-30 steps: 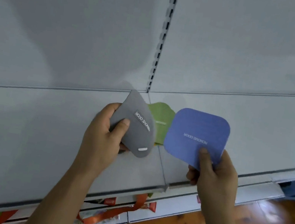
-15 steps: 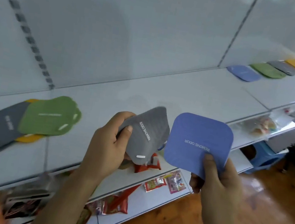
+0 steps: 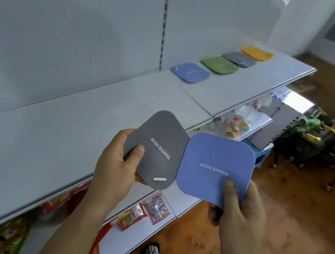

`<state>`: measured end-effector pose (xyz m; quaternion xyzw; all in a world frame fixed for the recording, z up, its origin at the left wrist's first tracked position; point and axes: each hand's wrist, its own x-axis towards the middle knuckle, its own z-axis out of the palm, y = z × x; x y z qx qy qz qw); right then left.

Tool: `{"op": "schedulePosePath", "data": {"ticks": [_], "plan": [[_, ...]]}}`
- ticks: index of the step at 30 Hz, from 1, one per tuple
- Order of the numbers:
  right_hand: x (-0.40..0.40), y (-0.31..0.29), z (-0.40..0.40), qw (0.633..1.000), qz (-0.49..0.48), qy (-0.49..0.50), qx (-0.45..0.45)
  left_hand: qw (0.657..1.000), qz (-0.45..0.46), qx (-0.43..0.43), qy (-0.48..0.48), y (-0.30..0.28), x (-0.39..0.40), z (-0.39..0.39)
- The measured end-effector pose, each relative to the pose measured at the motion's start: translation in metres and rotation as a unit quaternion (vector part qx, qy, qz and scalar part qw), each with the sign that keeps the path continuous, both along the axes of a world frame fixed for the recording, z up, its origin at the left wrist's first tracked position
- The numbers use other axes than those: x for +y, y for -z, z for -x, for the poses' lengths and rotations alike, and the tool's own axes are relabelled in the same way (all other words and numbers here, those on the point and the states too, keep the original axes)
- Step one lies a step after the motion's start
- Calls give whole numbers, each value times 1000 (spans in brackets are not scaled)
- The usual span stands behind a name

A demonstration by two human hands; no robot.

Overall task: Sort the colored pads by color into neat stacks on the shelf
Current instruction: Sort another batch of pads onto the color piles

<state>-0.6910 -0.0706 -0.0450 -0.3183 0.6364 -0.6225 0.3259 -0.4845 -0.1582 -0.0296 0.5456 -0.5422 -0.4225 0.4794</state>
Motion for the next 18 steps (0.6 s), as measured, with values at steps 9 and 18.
{"op": "schedulePosePath", "data": {"ticks": [9, 18], "plan": [[-99, -20, 95, 999, 6, 25, 32, 997, -7, 68, 22, 3, -123, 109], [-212, -16, 151, 998, -1, -53, 32, 994, -11, 63, -85, 8, -205, 141]]}}
